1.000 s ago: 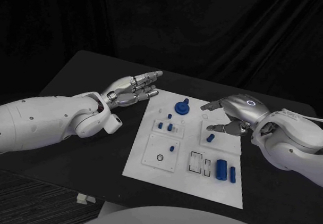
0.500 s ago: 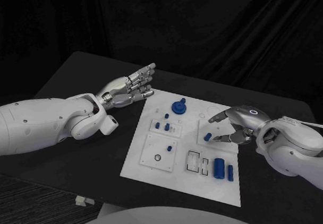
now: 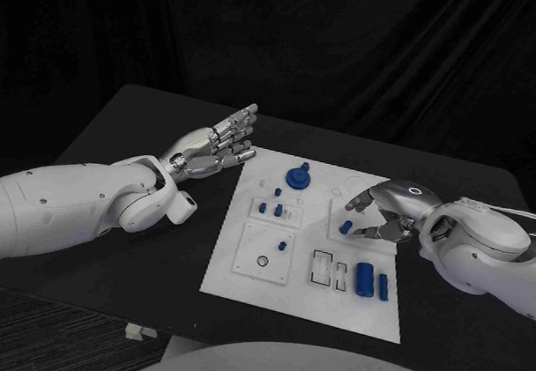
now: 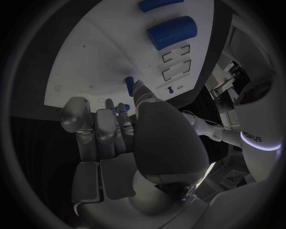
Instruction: Assemble the parts on the task board
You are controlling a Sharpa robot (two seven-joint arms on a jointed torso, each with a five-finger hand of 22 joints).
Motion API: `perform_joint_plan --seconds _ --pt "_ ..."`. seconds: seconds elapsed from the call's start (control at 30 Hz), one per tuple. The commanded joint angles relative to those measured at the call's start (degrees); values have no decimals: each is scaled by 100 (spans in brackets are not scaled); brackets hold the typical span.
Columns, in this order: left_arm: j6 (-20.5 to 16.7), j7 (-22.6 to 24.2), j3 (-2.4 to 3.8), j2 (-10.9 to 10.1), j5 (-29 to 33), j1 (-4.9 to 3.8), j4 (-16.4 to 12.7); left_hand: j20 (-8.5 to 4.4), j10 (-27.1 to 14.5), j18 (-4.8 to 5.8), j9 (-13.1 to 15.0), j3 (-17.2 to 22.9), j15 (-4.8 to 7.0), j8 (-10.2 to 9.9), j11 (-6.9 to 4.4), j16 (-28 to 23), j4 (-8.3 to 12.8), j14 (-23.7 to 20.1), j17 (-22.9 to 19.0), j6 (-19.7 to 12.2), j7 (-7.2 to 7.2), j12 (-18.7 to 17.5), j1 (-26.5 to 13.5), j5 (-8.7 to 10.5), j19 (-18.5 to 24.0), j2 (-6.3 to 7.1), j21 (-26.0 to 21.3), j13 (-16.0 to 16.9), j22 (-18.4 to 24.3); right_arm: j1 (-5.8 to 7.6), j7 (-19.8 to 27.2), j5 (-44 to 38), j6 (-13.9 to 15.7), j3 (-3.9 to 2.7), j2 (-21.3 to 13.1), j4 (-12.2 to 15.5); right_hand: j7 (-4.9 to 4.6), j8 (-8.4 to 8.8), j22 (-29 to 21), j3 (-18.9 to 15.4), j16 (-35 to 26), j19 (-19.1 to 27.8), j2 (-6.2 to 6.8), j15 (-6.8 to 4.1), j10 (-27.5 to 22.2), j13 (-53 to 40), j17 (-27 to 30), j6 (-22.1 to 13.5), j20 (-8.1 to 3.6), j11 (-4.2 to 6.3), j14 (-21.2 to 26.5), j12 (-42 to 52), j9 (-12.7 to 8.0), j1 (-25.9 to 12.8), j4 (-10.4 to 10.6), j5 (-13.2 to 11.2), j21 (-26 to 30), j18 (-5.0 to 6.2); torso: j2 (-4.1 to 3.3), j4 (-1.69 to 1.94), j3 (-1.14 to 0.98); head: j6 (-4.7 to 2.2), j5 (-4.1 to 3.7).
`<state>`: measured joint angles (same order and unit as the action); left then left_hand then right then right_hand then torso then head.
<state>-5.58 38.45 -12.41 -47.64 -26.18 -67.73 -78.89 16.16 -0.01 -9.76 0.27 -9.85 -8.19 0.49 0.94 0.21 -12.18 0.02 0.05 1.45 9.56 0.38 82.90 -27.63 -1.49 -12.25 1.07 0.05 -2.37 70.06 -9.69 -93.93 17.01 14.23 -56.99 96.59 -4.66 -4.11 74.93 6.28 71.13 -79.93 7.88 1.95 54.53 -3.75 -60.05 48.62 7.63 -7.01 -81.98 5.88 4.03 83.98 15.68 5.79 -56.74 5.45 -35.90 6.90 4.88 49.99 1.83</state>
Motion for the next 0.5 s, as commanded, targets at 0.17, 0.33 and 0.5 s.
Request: perform_joint_plan --seconds 0.17,0.33,0.5 --pt "0 100 6 2 38 16 -30 18 1 -46 26 41 -3 6 75 -21 0 -2 -5 89 -161 -38 65 -47 36 -8 -34 -5 8 -75 116 1 116 -3 123 -84 254 -63 854 30 322 -240 -141 -40 281 -2 -412 293 -31 42 -224 74 23 125 -163 194 -572 -44 -8 8 -6 1 48" --pt "10 91 6 3 38 23 -31 19 1 -46 27 45 -4 6 89 -21 6 -2 -5 94 -166 -38 72 -60 36 -9 -34 -5 8 -103 143 1 76 -3 208 -139 172 -53 854 24 322 -244 -183 -69 435 -5 -408 374 -55 79 -229 107 16 134 -225 204 -588 -44 0 7 2 1 60" --pt "30 80 6 10 38 34 -27 22 1 -47 32 57 -17 11 130 -21 21 -2 -5 119 -201 -38 89 -73 33 -12 -32 -5 5 -156 162 1 12 -3 285 -198 71 -64 854 33 321 -243 -221 -89 532 -3 -406 480 -74 101 -231 114 19 163 -282 200 -599 -45 3 -5 4 1 69"
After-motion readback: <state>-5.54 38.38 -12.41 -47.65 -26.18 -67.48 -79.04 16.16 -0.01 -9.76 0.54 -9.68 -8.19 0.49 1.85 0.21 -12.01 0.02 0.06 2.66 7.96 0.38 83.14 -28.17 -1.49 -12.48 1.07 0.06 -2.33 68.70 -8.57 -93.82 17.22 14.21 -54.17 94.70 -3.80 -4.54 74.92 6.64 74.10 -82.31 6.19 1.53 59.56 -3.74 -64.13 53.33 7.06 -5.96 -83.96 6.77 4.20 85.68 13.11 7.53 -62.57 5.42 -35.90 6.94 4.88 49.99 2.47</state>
